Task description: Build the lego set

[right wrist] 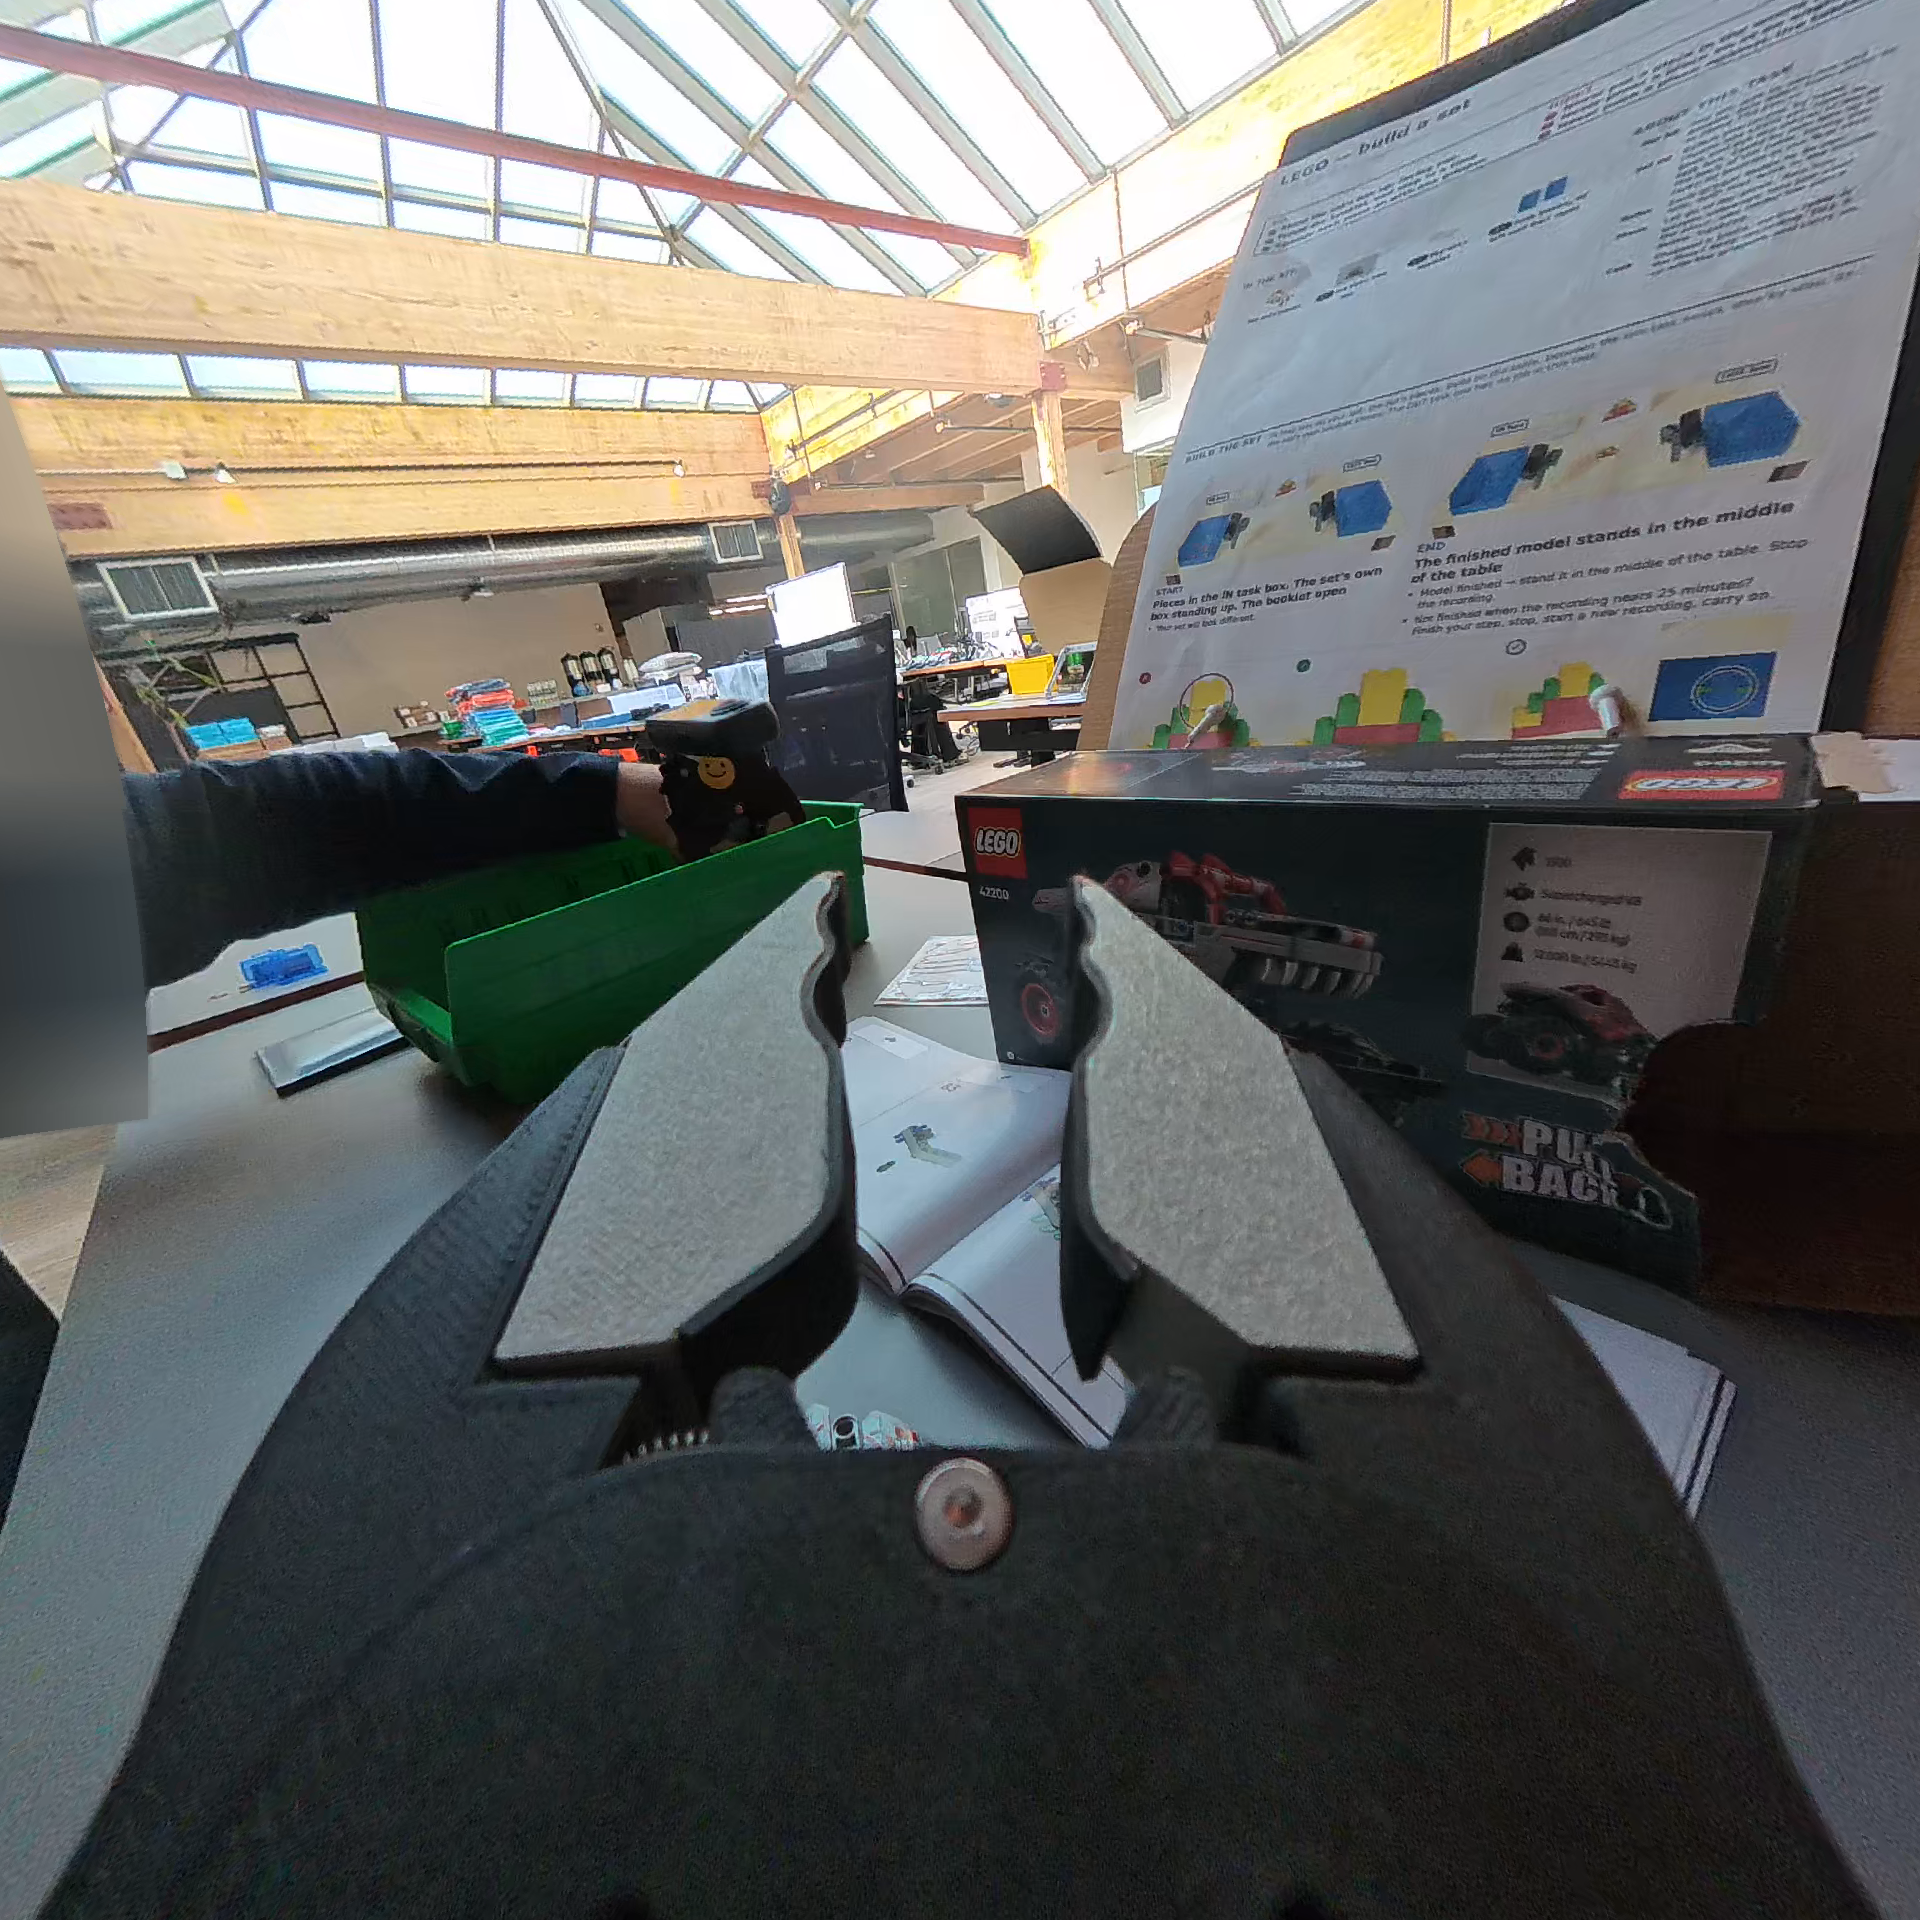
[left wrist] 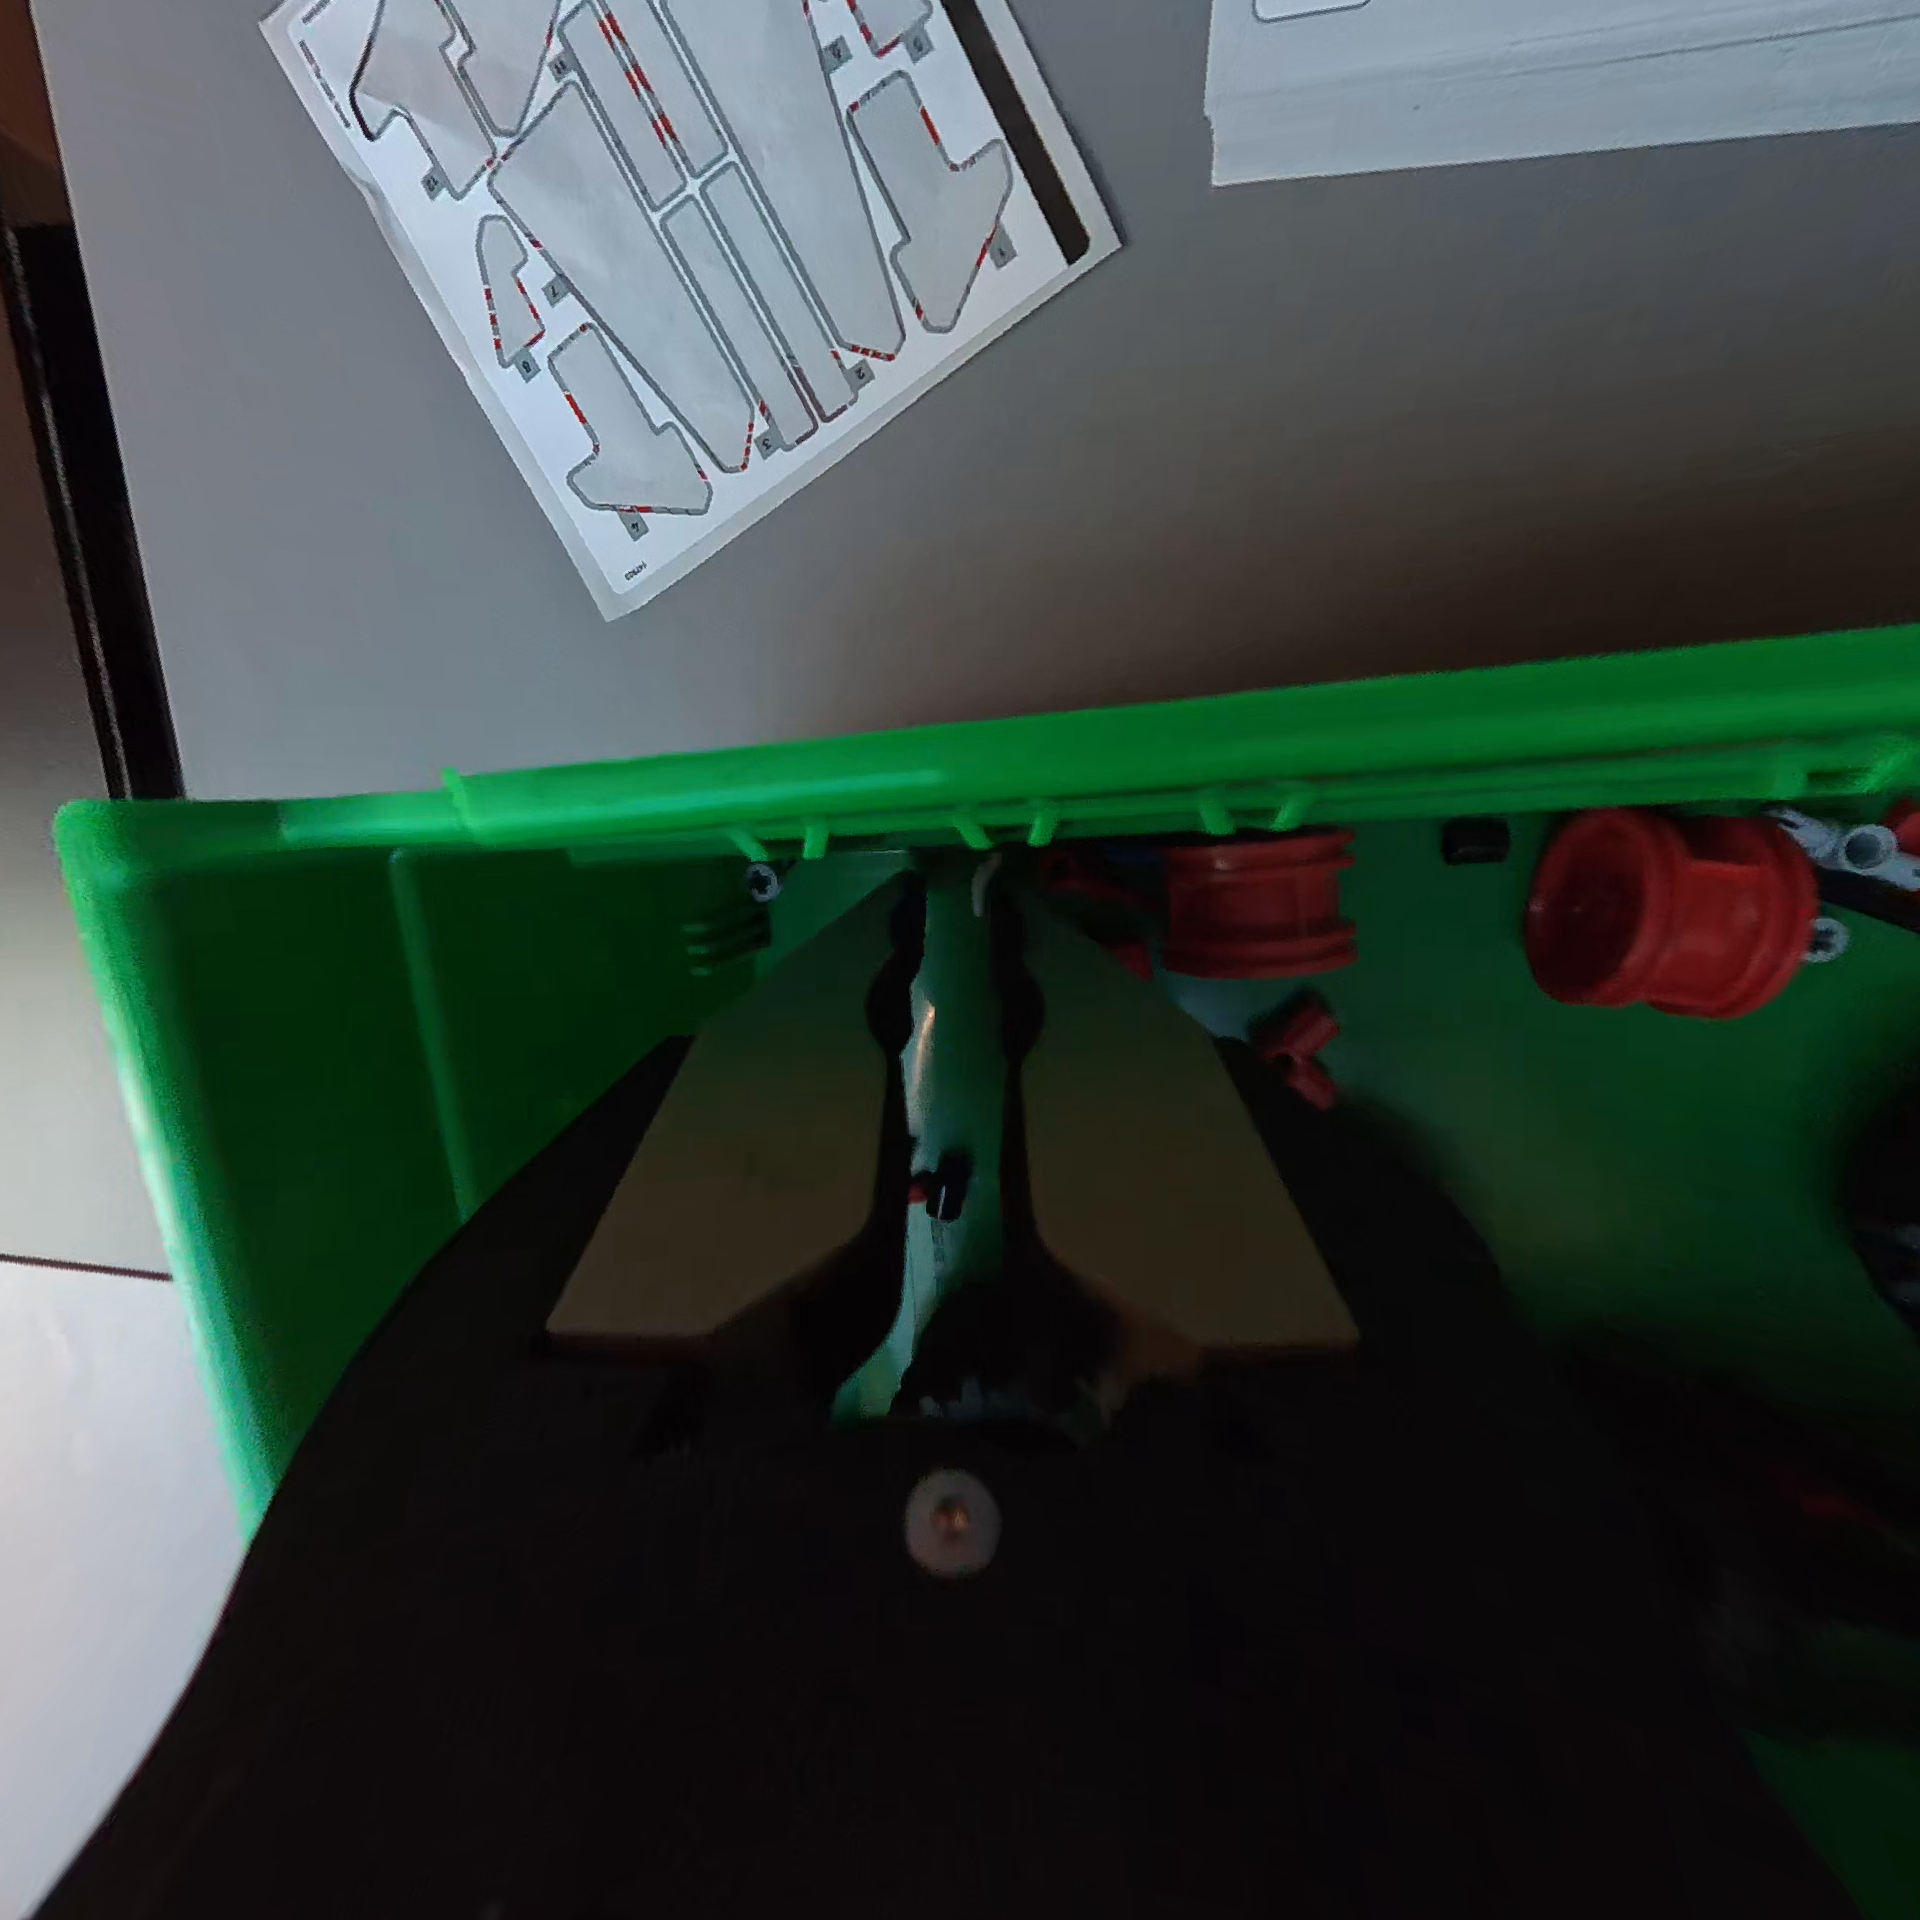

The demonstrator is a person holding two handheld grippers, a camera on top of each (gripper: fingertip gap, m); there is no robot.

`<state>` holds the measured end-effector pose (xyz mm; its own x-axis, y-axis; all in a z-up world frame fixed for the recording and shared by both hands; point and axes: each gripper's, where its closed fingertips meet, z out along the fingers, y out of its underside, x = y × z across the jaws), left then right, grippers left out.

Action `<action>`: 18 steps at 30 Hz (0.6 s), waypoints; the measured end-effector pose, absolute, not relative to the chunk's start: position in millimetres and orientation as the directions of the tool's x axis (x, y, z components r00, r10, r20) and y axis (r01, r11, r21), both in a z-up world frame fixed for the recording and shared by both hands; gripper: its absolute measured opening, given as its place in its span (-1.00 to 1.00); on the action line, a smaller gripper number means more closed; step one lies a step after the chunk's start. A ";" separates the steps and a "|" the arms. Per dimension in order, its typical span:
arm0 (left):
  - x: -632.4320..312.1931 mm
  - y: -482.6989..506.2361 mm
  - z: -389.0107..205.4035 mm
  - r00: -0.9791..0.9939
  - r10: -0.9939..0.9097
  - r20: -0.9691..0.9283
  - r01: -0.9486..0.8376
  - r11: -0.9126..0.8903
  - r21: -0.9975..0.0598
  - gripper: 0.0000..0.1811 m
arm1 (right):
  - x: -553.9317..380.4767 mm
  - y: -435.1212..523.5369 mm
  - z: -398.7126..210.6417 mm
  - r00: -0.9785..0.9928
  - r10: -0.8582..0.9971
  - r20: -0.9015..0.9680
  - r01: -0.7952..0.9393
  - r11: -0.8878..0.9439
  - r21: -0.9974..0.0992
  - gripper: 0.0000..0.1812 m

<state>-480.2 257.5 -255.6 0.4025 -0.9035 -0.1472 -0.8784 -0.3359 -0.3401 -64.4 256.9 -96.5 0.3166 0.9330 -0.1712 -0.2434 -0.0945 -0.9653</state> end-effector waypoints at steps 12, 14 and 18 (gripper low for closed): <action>-475.0 253.1 -257.5 0.398 -0.913 -0.087 -0.873 -0.348 -0.342 -0.99 | -65.8 255.6 -97.1 0.311 0.935 -0.169 -0.238 -0.096 -0.967 -0.60; -474.4 252.2 -257.7 0.402 -0.912 -0.078 -0.865 -0.351 -0.358 -1.00 | -65.1 255.6 -96.5 0.311 0.935 -0.171 -0.242 -0.096 -0.966 -0.60; -474.6 252.0 -257.7 0.407 -0.910 -0.083 -0.860 -0.350 -0.372 -1.00 | -64.9 254.7 -95.7 0.310 0.936 -0.168 -0.244 -0.093 -0.965 -0.60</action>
<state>-474.6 252.0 -257.7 0.4065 -0.9098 -0.0831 -0.8596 -0.3501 -0.3722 -64.9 254.7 -95.7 0.3105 0.9355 -0.1685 -0.2439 -0.0929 -0.9653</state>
